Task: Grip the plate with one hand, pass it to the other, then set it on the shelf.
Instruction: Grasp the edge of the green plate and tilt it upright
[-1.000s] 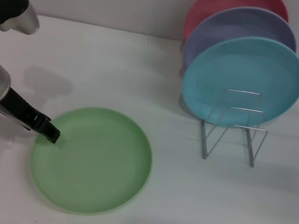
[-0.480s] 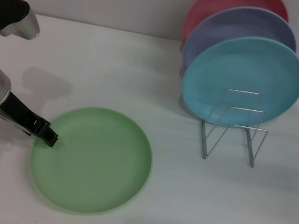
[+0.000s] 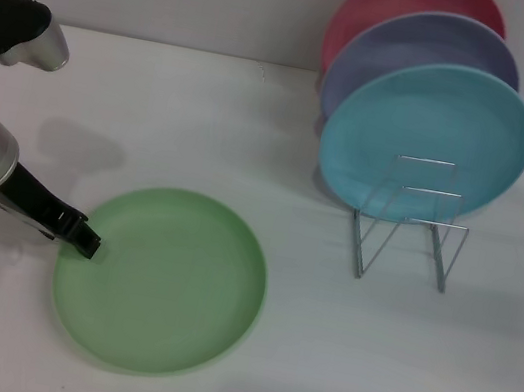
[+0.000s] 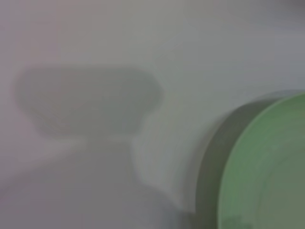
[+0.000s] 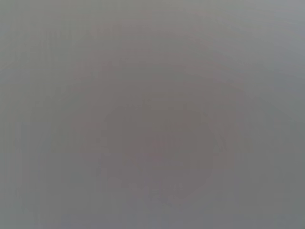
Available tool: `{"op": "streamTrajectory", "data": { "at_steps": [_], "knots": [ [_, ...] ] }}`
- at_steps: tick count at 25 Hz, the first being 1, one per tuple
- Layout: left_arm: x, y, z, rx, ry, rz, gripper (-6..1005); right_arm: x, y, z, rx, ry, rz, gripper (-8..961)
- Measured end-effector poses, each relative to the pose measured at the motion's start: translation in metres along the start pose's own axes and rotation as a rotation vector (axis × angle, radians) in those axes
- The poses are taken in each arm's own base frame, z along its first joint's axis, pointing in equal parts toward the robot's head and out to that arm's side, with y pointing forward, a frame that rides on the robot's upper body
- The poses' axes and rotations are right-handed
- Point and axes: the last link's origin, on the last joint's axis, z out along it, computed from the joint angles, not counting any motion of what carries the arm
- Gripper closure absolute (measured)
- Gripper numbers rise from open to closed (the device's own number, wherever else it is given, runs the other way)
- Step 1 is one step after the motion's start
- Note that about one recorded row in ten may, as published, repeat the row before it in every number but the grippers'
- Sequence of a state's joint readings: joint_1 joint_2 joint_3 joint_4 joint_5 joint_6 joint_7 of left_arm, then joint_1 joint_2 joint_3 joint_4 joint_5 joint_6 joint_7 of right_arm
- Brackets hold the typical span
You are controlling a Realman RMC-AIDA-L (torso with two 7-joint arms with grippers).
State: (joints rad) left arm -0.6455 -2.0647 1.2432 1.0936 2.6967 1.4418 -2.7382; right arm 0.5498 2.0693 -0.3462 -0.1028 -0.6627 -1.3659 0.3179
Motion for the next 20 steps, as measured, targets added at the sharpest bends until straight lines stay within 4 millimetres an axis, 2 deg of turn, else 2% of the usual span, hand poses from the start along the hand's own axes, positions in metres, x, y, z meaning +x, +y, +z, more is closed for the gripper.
{"op": "streamTrajectory", "data": {
  "at_steps": [6, 14, 20],
  "knots": [
    [0.0006, 0.0002, -0.0003, -0.003, 0.003, 0.000, 444, -0.0001, -0.0009, -0.0001, 0.006, 0.000, 0.001, 456],
    [-0.0010, -0.0017, 0.0016, -0.008, 0.005, 0.001, 619, 0.0005, -0.0025, -0.0021, 0.012, 0.002, 0.002, 456],
    [0.0004, 0.0002, 0.0005, -0.011, 0.014, 0.015, 842, 0.0008, -0.0034, -0.0034, 0.017, 0.004, 0.007, 456]
  ]
}}
